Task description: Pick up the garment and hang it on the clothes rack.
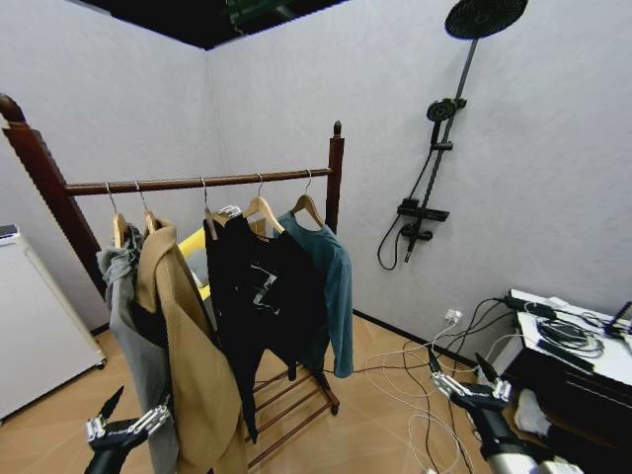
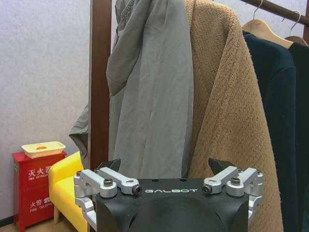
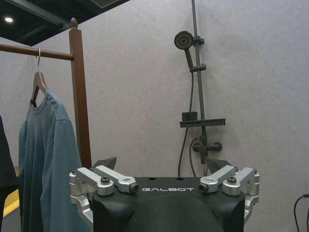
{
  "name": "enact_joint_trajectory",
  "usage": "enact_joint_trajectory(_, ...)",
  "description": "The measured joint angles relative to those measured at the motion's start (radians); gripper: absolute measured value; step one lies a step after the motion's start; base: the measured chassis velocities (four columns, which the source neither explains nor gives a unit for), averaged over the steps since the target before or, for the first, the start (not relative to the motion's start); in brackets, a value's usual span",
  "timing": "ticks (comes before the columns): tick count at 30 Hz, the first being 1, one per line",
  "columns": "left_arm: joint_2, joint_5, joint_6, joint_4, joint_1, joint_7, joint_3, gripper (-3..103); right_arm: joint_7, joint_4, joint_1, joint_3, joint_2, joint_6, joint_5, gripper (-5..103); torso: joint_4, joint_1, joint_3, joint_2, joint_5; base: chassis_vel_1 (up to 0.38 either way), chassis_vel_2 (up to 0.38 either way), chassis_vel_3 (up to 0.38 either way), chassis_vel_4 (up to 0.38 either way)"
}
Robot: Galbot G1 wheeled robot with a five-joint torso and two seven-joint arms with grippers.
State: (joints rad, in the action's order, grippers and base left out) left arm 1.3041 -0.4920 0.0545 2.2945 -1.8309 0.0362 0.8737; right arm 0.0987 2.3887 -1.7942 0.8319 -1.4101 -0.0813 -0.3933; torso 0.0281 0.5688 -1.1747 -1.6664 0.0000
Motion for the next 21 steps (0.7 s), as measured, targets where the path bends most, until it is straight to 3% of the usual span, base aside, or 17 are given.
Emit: enact_joint_trajectory(21, 0.000, 0.000, 0.000, 0.000, 0.000, 0.000, 0.000, 100, 0.014, -0.001, -0.002, -0.013, 0.000, 0.022, 0.028, 100, 0.0001, 0.000, 0.000, 0.000, 0.0000, 0.000, 0.000, 0.000, 0.000)
